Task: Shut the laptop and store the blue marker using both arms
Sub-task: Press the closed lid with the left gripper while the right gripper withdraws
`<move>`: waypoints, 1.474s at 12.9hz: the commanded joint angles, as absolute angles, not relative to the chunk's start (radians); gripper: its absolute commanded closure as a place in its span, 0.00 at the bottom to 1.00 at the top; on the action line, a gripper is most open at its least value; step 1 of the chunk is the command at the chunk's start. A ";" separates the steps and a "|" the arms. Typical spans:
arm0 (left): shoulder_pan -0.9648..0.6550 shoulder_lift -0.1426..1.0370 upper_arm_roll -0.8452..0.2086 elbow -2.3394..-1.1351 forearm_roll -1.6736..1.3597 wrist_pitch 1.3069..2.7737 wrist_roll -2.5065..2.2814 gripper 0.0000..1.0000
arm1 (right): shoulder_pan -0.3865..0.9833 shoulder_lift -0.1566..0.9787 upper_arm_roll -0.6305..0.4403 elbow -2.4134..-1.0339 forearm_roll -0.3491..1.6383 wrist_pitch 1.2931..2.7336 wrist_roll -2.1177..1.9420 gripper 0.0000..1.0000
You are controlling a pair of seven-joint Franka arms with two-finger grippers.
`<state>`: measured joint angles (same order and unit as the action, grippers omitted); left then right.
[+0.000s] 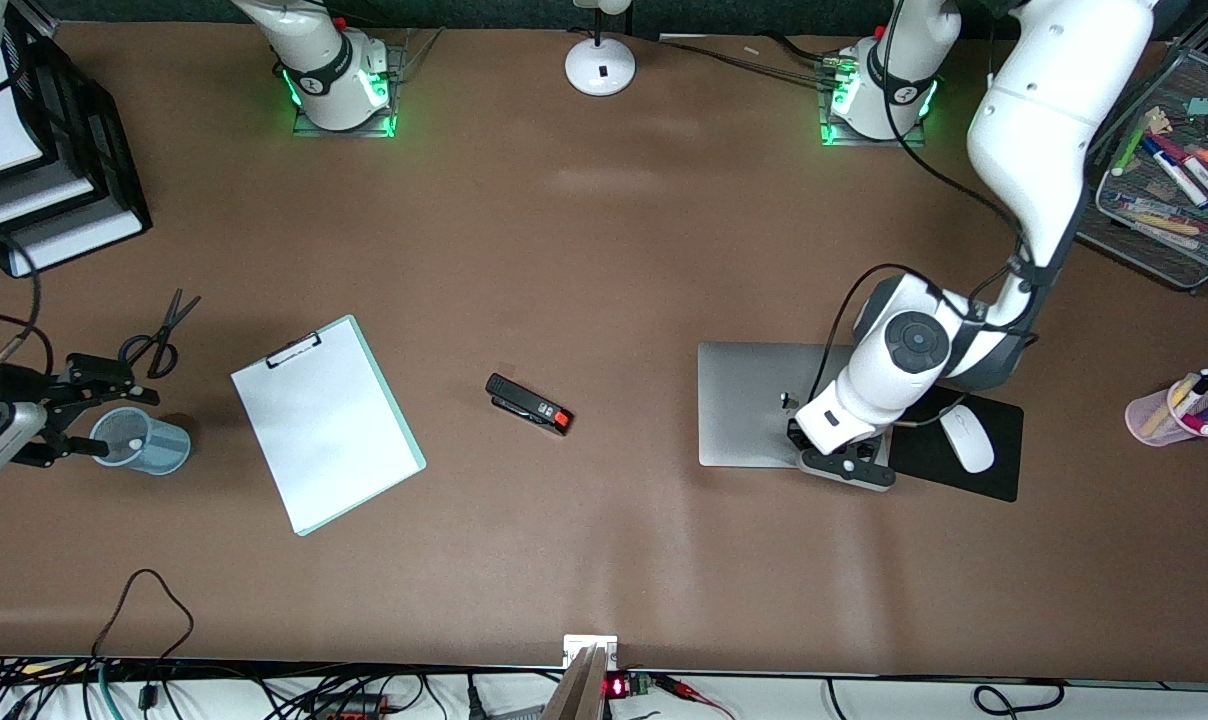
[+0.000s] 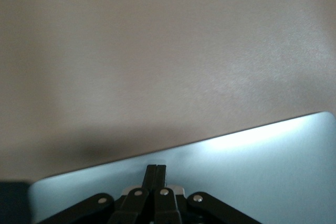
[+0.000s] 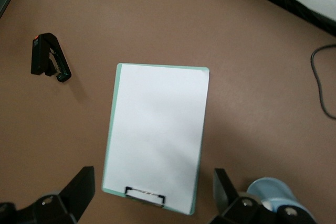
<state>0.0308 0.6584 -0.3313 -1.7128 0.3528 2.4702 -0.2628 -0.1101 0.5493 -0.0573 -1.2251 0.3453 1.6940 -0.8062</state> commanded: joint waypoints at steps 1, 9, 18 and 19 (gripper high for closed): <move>0.037 0.554 -0.347 -1.692 0.367 2.270 -0.255 1.00 | -0.042 0.473 -0.061 -1.252 0.221 1.625 -0.544 0.00; 0.048 0.394 -0.379 -1.605 0.328 2.004 -0.244 0.00 | 0.123 0.235 -0.061 -1.400 0.028 1.433 0.004 0.00; 0.146 0.278 -0.351 -1.360 0.142 1.566 -0.072 0.00 | 0.152 -0.128 -0.055 -1.780 -0.040 1.627 0.071 0.00; 0.140 0.234 -0.309 -1.418 0.106 1.577 -0.069 0.00 | 0.152 -0.179 -0.055 -1.843 -0.038 1.666 0.071 0.00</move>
